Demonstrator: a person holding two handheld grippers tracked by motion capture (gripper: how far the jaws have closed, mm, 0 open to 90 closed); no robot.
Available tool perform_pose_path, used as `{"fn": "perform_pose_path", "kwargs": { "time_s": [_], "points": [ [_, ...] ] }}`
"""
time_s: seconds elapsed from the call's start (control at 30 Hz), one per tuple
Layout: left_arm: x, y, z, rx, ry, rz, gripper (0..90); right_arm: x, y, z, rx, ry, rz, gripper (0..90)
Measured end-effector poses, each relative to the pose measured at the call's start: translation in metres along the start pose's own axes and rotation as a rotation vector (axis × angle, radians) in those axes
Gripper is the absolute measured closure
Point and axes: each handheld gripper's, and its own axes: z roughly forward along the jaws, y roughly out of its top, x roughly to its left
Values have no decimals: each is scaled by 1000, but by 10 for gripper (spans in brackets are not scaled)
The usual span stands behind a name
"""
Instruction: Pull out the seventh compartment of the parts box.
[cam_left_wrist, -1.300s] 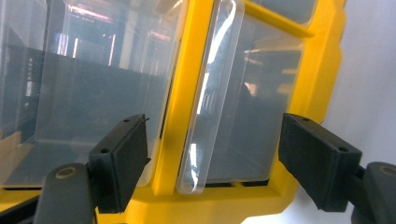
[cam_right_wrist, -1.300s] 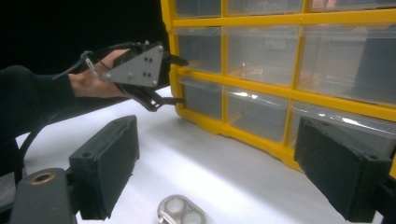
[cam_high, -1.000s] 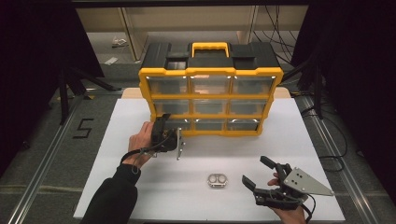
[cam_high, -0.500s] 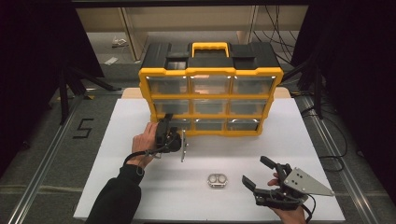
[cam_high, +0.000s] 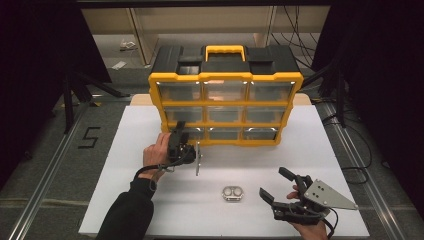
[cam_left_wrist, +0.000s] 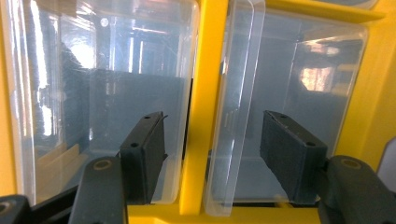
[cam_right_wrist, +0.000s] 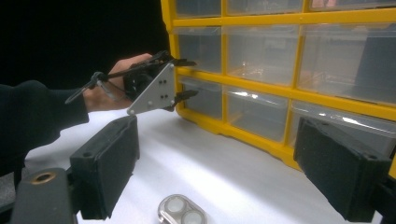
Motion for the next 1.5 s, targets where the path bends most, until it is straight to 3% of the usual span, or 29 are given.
{"fn": "perform_pose_path", "kwargs": {
  "time_s": [0.37,0.63,1.17,1.5],
  "points": [
    [-9,1,2,15,93,20,455,0,0,0,-7,0,3,154],
    [-9,2,2,19,111,27,507,-1,0,0,-10,0,3,154],
    [-13,2,-3,16,88,28,651,-2,0,-1,-7,0,8,154],
    [-13,3,-4,15,62,59,768,-1,0,-1,-5,4,8,154]
  ]
}}
